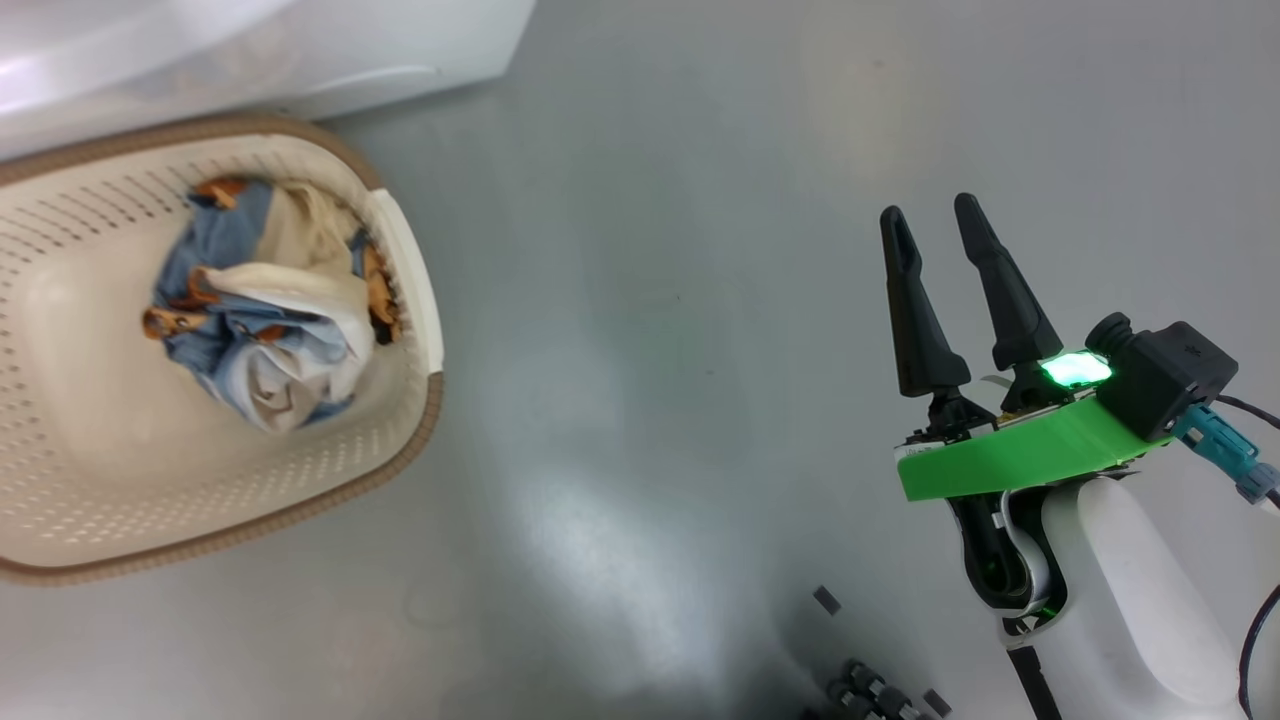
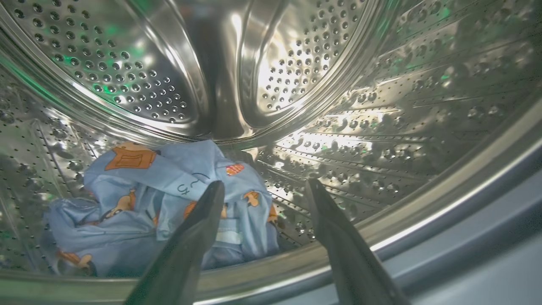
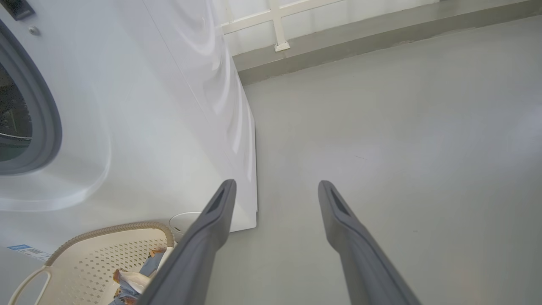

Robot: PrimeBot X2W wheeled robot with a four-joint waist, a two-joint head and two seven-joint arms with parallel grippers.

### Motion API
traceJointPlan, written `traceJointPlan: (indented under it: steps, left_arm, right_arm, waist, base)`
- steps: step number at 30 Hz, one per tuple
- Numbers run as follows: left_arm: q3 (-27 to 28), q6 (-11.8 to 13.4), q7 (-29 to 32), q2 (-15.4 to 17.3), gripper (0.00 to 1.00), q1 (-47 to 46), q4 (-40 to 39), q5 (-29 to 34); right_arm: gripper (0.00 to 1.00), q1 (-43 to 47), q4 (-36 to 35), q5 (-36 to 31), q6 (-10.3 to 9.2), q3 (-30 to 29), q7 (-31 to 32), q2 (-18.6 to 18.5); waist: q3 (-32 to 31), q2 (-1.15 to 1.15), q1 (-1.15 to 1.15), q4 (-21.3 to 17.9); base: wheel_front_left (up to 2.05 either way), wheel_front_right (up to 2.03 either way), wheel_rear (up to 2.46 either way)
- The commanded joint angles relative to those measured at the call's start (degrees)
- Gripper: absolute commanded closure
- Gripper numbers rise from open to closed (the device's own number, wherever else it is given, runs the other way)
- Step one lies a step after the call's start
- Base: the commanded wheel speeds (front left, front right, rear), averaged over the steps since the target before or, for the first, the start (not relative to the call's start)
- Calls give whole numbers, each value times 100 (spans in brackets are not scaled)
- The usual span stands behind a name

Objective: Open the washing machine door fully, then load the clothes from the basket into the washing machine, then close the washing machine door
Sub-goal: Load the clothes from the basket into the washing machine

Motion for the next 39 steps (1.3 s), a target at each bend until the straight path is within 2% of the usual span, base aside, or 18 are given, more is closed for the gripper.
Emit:
traceJointPlan:
  steps: [1, 7, 13, 22, 28, 39]
  left_arm:
    - [99, 3, -188, 130, 0, 229, -185, -155]
    - [48, 3, -740, -28, 0, 956, -379, -327]
    - [187, 3, -873, -156, 0, 1605, -531, -318]
    - [1109, 36, -880, -348, 0, 2865, -1209, 385]
    - [1752, 151, -881, -702, 0, 3829, -1875, 1060]
    - [2701, 117, -881, -1263, 0, 5276, -2617, 1768]
  right_arm:
    - [0, 48, -75, -87, 43, 52, -46, -35]
    - [0, 67, 18, -180, 43, -6, -46, -35]
    - [0, 154, 132, -275, 43, -64, -46, -35]
    - [0, 276, 304, -457, 43, -182, -46, -35]
    - [0, 330, 441, -560, 43, -249, -46, -35]
    - [0, 519, 590, -680, 43, -327, -46, -35]
  waist:
    - [-252, 0, 0, 150]
    - [-689, 0, 0, 285]
    - [-1113, 0, 0, 404]
    - [-1696, 0, 0, 639]
    - [-2081, 0, 0, 832]
    - [-2631, 0, 0, 1063]
  base:
    - [0, 0, 0]
    - [0, 0, 0]
    - [0, 0, 0]
    - [0, 0, 0]
    - [0, 0, 0]
    - [0, 0, 0]
